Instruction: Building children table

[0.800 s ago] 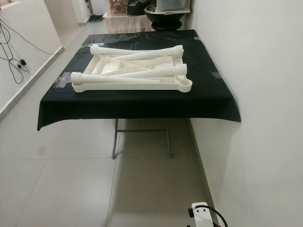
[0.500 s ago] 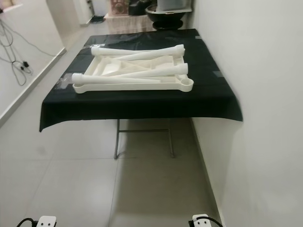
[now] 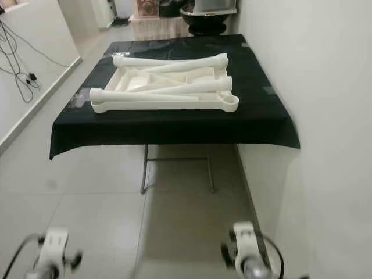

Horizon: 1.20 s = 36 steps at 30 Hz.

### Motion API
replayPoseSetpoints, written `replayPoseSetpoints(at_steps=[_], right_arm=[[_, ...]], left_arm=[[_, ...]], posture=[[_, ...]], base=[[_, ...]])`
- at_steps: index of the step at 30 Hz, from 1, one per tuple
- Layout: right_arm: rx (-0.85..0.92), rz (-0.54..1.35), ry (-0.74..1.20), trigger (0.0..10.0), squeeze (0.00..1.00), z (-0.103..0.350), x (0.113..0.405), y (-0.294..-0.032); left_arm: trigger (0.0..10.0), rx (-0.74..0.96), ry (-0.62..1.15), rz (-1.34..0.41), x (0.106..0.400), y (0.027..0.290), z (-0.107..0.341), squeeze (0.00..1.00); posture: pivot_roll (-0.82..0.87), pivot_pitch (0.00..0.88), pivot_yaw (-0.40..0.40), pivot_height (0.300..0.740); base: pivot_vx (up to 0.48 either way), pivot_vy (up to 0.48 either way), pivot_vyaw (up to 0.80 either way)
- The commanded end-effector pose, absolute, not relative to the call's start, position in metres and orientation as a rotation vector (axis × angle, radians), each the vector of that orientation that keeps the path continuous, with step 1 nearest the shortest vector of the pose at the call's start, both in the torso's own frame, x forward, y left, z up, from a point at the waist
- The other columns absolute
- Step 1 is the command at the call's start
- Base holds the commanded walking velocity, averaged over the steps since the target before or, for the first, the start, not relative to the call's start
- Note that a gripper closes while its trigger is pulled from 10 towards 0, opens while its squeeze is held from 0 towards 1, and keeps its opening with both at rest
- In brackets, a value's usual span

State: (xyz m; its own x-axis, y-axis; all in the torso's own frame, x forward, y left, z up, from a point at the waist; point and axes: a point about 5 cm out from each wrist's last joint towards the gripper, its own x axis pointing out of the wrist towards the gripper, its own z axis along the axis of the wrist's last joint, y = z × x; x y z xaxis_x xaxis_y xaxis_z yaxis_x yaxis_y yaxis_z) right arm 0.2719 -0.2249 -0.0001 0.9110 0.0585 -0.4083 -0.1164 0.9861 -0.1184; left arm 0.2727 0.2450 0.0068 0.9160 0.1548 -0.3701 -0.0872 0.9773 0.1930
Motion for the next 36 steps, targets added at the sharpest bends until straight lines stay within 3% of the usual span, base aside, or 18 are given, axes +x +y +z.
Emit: replayPoseSetpoints(at_steps=[1, 3, 4, 8, 15, 22, 30, 36], right_arm=[[-0.117, 0.168, 0.310, 10.0, 0.00, 0.012, 0.278, -0.211], [-0.102, 0.187, 0.264, 10.0, 0.00, 0.018, 0.279, -0.207], [-0.084, 0.234, 0.158, 10.0, 0.00, 0.037, 0.279, -0.191], [-0.073, 0.302, 0.056, 10.0, 0.00, 0.058, 0.266, -0.168], [-0.102, 0.360, -0.054, 10.0, 0.00, 0.079, 0.261, -0.144], [-0.085, 0.306, -0.064, 10.0, 0.00, 0.085, 0.275, -0.150], [-0.024, 0.226, -0.082, 10.0, 0.00, 0.115, 0.301, -0.157], [-0.014, 0.220, -0.108, 10.0, 0.00, 0.122, 0.309, -0.156]], left_arm=[[10.0, 0.194, 0.295, 0.080, 0.278, 0.237, 0.019, 0.00], [10.0, 0.220, 0.240, 0.061, 0.280, 0.231, 0.026, 0.00], [10.0, 0.168, 0.181, -0.038, 0.277, 0.209, 0.039, 0.00], [10.0, 0.118, 0.112, -0.131, 0.262, 0.182, 0.053, 0.00], [10.0, 0.037, 0.081, -0.175, 0.252, 0.168, 0.056, 0.00], [10.0, -0.017, 0.023, -0.159, 0.262, 0.165, 0.068, 0.00], [10.0, -0.036, -0.076, -0.174, 0.283, 0.165, 0.116, 0.00], [10.0, -0.032, -0.109, -0.170, 0.291, 0.167, 0.126, 0.00]], posture=[[-0.06, 0.061, 0.079, 0.740], [-0.06, 0.061, 0.079, 0.740], [-0.07, 0.069, 0.090, 0.740], [-0.07, 0.074, 0.112, 0.740], [-0.09, 0.078, 0.119, 0.740], [-0.08, 0.074, 0.106, 0.740], [-0.09, 0.029, 0.097, 0.740], [-0.10, 0.014, 0.115, 0.740]], base=[[0.000, 0.000, 0.00], [0.000, 0.000, 0.00], [0.000, 0.000, 0.00], [0.000, 0.000, 0.00], [0.000, 0.000, 0.00], [0.000, 0.000, 0.00], [0.352, 0.000, 0.00], [0.318, 0.000, 0.00]])
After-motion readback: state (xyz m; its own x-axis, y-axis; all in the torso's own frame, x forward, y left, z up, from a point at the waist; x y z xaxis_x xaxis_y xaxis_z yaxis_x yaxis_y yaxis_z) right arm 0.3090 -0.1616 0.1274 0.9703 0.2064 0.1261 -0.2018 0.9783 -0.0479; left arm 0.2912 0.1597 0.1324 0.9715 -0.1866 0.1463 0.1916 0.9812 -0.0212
